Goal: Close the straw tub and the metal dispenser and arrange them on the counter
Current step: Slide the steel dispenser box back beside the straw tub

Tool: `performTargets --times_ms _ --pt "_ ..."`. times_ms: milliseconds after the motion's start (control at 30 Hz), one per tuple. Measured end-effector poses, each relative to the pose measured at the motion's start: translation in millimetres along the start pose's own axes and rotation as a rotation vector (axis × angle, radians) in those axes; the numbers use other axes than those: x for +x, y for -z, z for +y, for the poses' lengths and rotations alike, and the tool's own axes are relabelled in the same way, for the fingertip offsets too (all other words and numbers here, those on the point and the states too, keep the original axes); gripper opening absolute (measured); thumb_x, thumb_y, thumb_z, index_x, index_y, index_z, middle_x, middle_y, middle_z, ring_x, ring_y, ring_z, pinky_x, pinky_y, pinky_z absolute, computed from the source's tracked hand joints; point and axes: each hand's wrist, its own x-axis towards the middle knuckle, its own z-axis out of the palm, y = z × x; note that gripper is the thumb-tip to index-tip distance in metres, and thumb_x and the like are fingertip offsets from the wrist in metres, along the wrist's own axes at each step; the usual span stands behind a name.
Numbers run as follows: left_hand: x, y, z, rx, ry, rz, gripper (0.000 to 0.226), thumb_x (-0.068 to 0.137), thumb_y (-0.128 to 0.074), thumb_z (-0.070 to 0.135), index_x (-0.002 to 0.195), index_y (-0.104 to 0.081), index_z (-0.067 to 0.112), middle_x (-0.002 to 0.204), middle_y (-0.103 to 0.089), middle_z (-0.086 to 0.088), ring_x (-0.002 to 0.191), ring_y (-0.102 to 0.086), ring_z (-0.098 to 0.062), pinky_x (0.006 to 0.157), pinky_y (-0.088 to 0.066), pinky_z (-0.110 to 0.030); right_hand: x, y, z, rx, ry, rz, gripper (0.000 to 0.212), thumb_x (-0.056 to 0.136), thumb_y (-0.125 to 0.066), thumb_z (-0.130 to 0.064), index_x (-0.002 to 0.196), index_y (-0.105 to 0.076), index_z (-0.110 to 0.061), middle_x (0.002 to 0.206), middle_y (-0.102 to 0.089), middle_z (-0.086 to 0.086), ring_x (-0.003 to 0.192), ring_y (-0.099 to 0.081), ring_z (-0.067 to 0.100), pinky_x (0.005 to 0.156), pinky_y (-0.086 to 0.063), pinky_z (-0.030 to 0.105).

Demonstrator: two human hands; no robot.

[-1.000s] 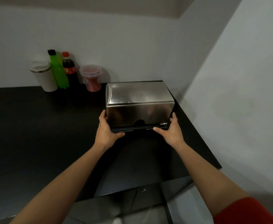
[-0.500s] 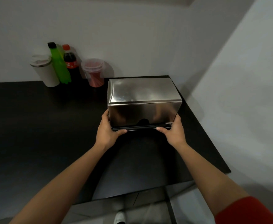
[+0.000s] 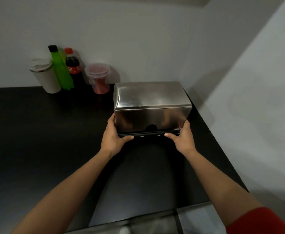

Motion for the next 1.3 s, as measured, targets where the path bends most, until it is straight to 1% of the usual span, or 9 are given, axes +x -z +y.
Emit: performTargets --times_ms 200,367,500,767,933,1033,1200,1300 --pt "28.9 1.3 -3.1 -0.005 0.002 -0.011 0.102 0.061 -0.086 0.018 0.143 -0.023 0.023 0.138 -0.046 -0.002 0.126 -0.045 -0.019 0.105 -0.039 -0.039 23.4 -9.0 -4.2 -0.005 -0.004 0.008 0.089 0.071 -0.079 -0.012 0.142 -0.025 -0.015 0.143 -0.042 0.004 0.133 -0.038 0.02 0.11 -0.031 0.034" --pt "61.3 4.6 -5.6 -0.005 0.004 -0.029 0.103 0.062 -0.085 0.018 0.143 -0.022 0.025 0.14 -0.045 -0.002 0.128 -0.042 -0.02 0.106 -0.038 -0.04 49.8 -21.4 -10.2 -0.013 -0.002 0.031 0.088 0.071 -0.078 -0.011 0.141 -0.026 -0.018 0.142 -0.043 0.004 0.133 -0.039 0.021 0.111 -0.032 0.04" --pt "86.2 6.9 -6.9 0.0 0.001 -0.035 0.102 0.062 -0.085 0.017 0.143 -0.024 0.022 0.139 -0.045 -0.003 0.128 -0.042 -0.021 0.106 -0.038 -0.04 69.8 -31.1 -15.1 -0.014 -0.001 0.056 0.088 0.07 -0.079 -0.01 0.141 -0.028 -0.017 0.142 -0.044 0.004 0.133 -0.039 0.02 0.111 -0.032 0.042" --pt "119.3 8.6 -11.7 0.032 -0.006 -0.027 0.099 0.063 -0.085 0.019 0.142 -0.025 0.022 0.139 -0.045 -0.004 0.127 -0.043 -0.022 0.103 -0.039 -0.036 96.7 -42.0 -20.2 -0.029 0.003 0.07 0.088 0.069 -0.079 -0.012 0.141 -0.028 -0.015 0.14 -0.046 0.005 0.131 -0.041 0.022 0.111 -0.033 0.043" --pt "133.0 6.4 -15.6 0.048 0.032 -0.007 0.093 0.063 -0.085 0.025 0.138 -0.031 0.019 0.135 -0.049 -0.003 0.122 -0.047 -0.021 0.093 -0.039 -0.026 113.6 -46.5 -22.8 -0.054 0.002 0.075 0.088 0.069 -0.08 -0.013 0.141 -0.029 -0.015 0.14 -0.046 0.007 0.131 -0.041 0.024 0.109 -0.034 0.04" --pt "142.5 5.8 -16.0 0.052 0.073 0.0 0.091 0.061 -0.085 0.028 0.136 -0.034 0.017 0.132 -0.052 -0.004 0.118 -0.05 -0.021 0.094 -0.043 -0.031 124.0 -48.4 -22.2 -0.06 0.009 0.067 0.086 0.07 -0.079 -0.014 0.14 -0.03 -0.017 0.14 -0.045 0.007 0.131 -0.041 0.025 0.108 -0.034 0.039" --pt "156.8 2.5 -14.6 0.026 0.102 0.024 0.094 0.06 -0.086 0.025 0.137 -0.034 0.018 0.131 -0.053 -0.004 0.116 -0.052 -0.02 0.09 -0.041 -0.026 142.1 -52.0 -21.3 -0.041 0.015 0.065 0.087 0.07 -0.079 -0.013 0.141 -0.028 -0.018 0.139 -0.045 0.006 0.131 -0.04 0.024 0.102 -0.031 0.03" --pt "164.9 0.3 -14.2 0.021 0.096 0.028 0.094 0.061 -0.086 0.023 0.139 -0.033 0.018 0.135 -0.051 -0.004 0.121 -0.049 -0.021 0.096 -0.04 -0.031 152.3 -54.9 -19.6 -0.027 0.026 0.061 0.086 0.071 -0.079 -0.012 0.14 -0.029 -0.018 0.138 -0.046 0.005 0.13 -0.041 0.022 0.1 -0.03 0.025"
